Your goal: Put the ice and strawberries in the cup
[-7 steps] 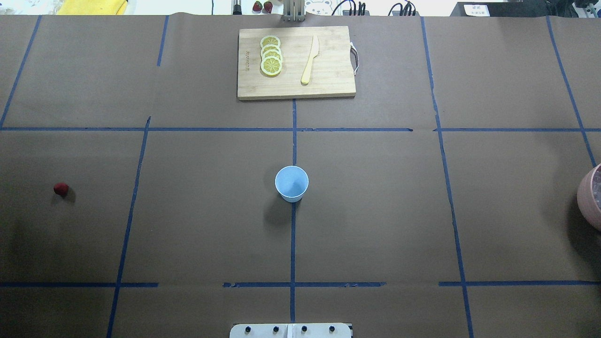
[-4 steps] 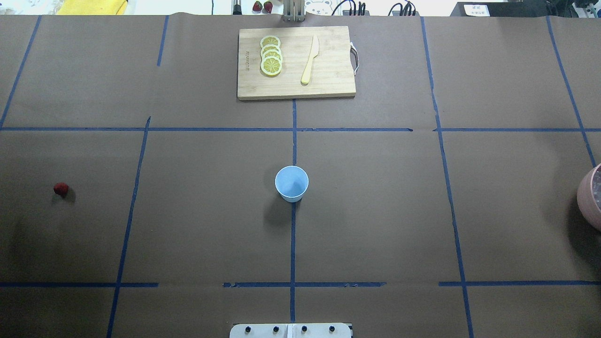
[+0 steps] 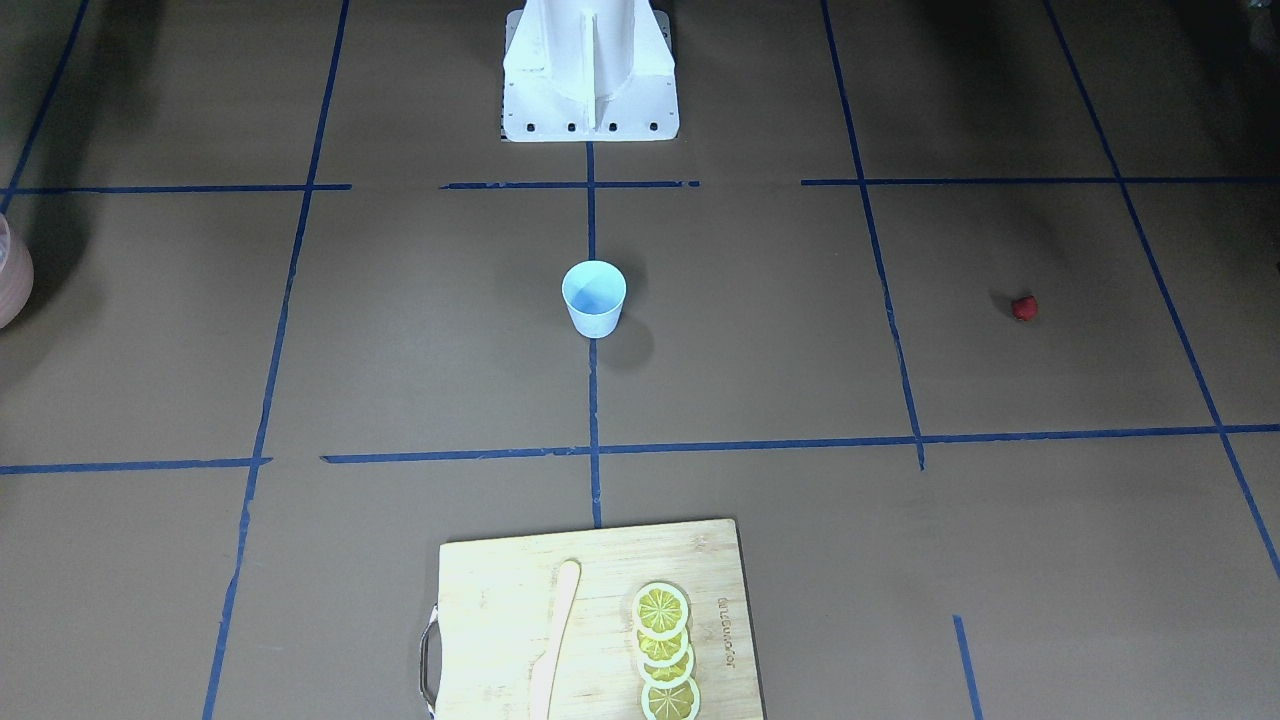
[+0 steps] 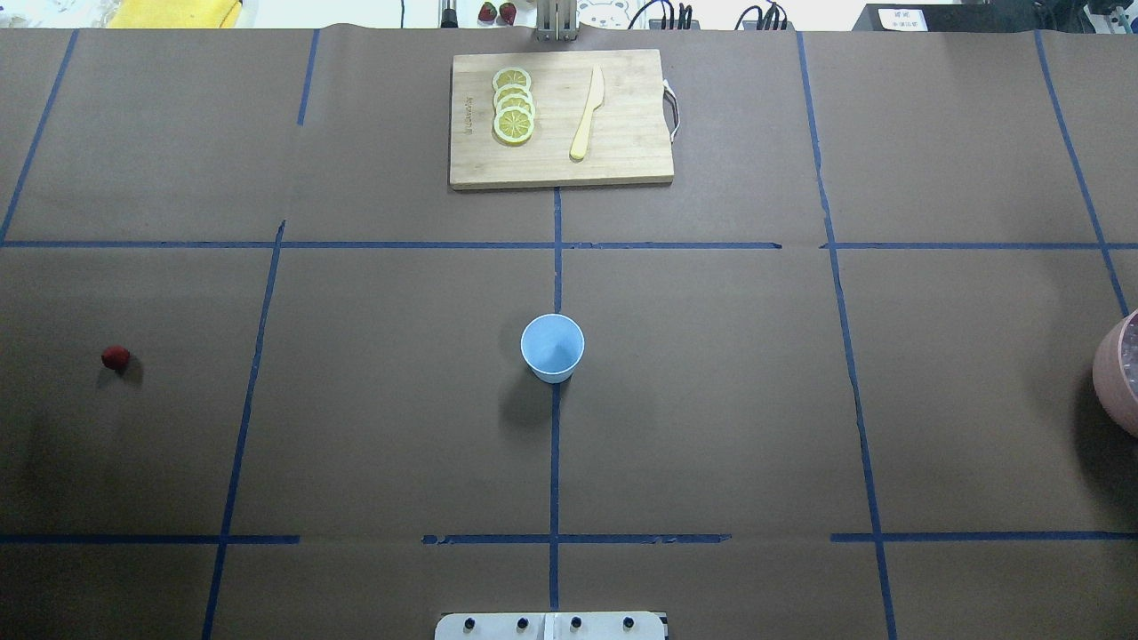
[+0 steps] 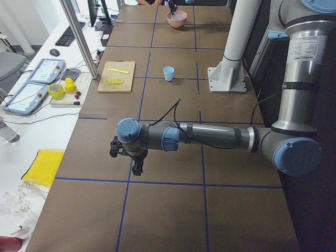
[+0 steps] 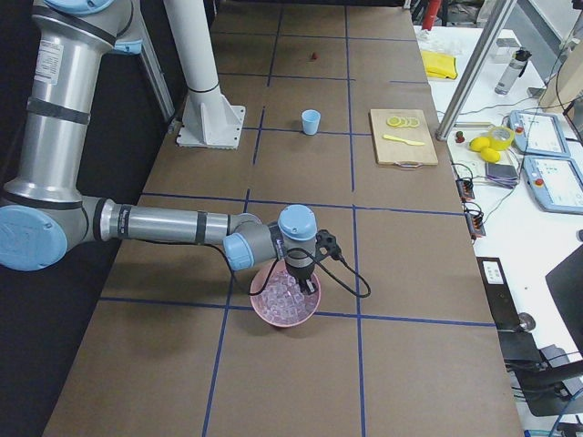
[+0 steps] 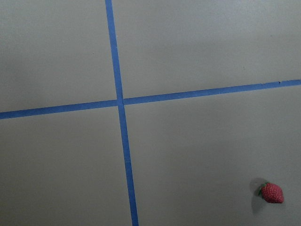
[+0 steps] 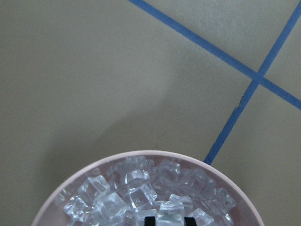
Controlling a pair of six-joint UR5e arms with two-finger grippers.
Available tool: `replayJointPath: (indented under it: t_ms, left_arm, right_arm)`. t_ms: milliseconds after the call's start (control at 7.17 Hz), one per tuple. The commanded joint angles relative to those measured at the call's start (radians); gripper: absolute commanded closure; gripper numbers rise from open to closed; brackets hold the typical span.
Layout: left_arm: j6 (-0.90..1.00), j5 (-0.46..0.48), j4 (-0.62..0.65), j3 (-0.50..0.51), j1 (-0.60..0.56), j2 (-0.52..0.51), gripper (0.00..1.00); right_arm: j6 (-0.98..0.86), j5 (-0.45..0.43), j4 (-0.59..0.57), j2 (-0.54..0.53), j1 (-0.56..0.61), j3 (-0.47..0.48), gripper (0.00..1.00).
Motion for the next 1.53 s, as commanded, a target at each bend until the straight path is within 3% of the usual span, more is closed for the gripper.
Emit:
replayJointPath:
  t_ms: [0, 279, 558, 698, 1116, 1395]
  left_arm:
    - [0.000, 0.000, -0.001, 0.001, 0.000, 0.001, 0.00]
    - [0.000, 0.000, -0.001, 0.006, 0.000, 0.001, 0.00]
    - [-0.003, -0.002, -0.001, 0.009, 0.000, 0.001, 0.00]
    - [-0.003, -0.002, -0.001, 0.009, 0.000, 0.000, 0.00]
    - [-0.003, -0.002, 0.005, 0.004, 0.000, 0.001, 0.00]
    - [-0.003, 0.000, 0.008, 0.000, 0.000, 0.001, 0.00]
  right_arm:
    - [0.000, 0.091, -0.094, 0.008, 0.092, 0.092, 1.00]
    - [0.001, 0.091, -0.424, 0.087, 0.113, 0.292, 1.00]
    - [0.064, 0.089, -0.693, 0.306, 0.099, 0.344, 1.00]
    - [0.171, 0.089, -0.761, 0.416, 0.049, 0.344, 1.00]
    - [0.681, 0.047, -0.765, 0.653, -0.233, 0.335, 1.00]
    - [0.895, -0.068, -0.766, 0.756, -0.406, 0.327, 1.00]
